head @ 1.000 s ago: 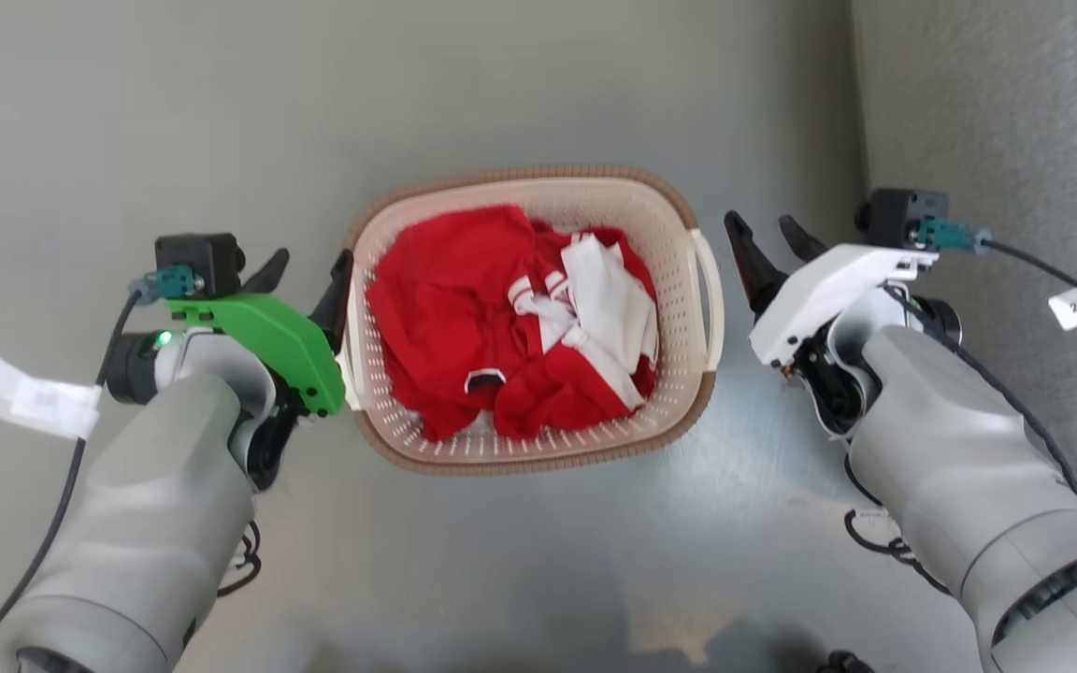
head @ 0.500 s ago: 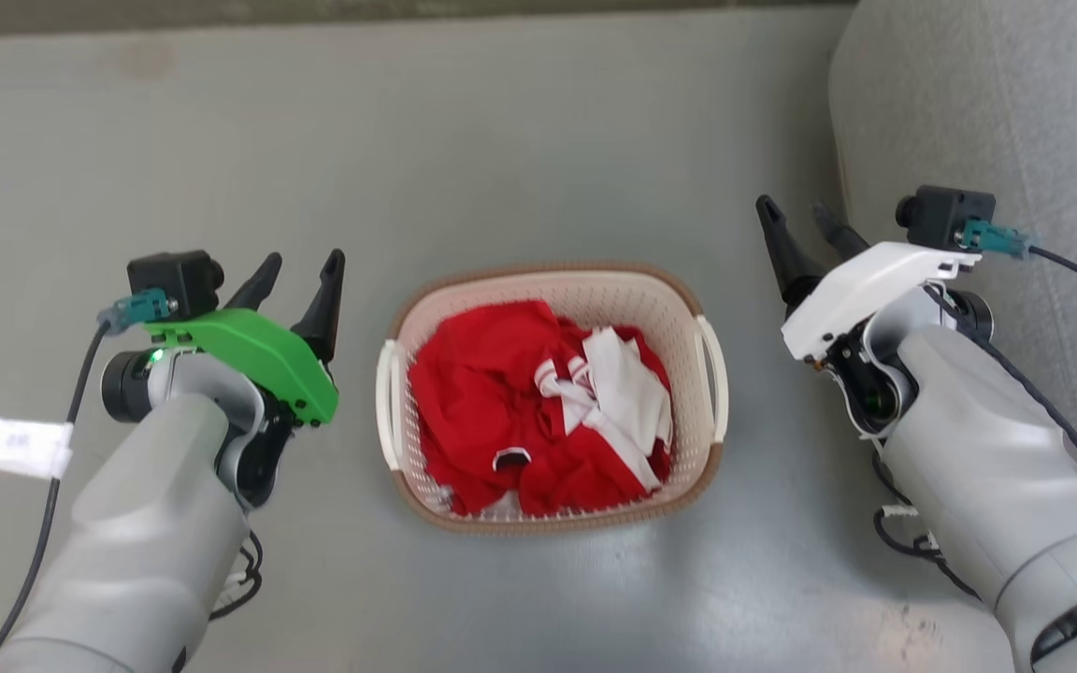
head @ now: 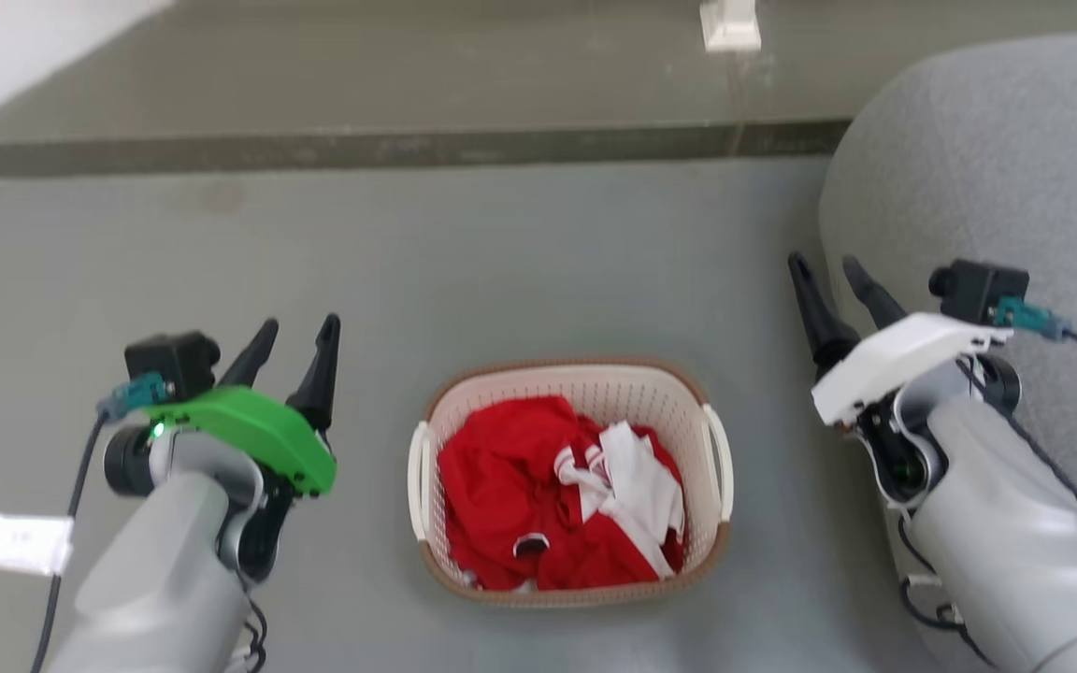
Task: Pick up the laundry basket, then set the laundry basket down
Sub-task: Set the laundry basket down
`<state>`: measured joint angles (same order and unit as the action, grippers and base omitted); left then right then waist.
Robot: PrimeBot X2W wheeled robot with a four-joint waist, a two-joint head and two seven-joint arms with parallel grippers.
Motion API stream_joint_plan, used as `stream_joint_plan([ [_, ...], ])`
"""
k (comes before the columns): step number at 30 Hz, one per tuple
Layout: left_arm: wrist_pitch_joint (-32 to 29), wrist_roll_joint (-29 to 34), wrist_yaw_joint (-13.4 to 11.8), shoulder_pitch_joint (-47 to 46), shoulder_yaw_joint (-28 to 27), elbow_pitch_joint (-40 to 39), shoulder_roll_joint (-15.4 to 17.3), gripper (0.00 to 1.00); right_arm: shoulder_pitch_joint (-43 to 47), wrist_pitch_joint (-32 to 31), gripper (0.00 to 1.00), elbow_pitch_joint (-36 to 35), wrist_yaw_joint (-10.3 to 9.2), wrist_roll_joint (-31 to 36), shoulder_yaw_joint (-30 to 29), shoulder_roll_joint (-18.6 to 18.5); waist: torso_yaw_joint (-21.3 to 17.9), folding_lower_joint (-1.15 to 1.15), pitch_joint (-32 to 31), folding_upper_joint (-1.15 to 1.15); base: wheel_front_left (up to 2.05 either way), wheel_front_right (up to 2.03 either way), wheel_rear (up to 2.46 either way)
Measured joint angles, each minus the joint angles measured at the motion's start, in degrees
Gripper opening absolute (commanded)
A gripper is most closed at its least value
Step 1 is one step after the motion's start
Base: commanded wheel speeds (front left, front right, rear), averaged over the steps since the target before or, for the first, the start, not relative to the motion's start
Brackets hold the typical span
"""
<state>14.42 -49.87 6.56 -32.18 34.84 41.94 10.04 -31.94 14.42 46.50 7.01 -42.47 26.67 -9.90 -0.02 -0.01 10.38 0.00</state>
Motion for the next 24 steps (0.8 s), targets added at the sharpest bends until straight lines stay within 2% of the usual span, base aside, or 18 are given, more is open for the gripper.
stream_joint_plan([
  [8,0.0,4.5,-1.6,5.9,-5.2,-6.8,0.1,1.0,5.5,0.0,1.0,-7.8,-1.14,4.0,-4.8,-0.5,0.3,0.0,-5.5,0.0,0.0,0.0,0.0],
  [11,0.0,5.8,-2.1,7.5,-7.1,-9.8,0.1,1.0,7.0,0.0,1.0,-10.9,-2.11,5.4,-6.6,-0.8,0.3,0.0,-7.0,0.0,0.0,0.0,0.0],
  [20,0.0,9.7,-2.5,12.9,-11.9,-17.6,-0.1,1.0,11.6,0.0,1.0,-19.4,-3.55,10.3,-11.3,-0.9,0.4,0.0,-8.8,0.0,0.0,0.0,0.0],
  [24,0.0,12.8,-2.8,15.3,-14.0,-21.0,-0.1,1.0,13.9,0.0,1.0,-22.8,-3.61,12.8,-12.6,-0.9,0.4,0.0,-8.9,0.0,0.0,0.0,0.0],
])
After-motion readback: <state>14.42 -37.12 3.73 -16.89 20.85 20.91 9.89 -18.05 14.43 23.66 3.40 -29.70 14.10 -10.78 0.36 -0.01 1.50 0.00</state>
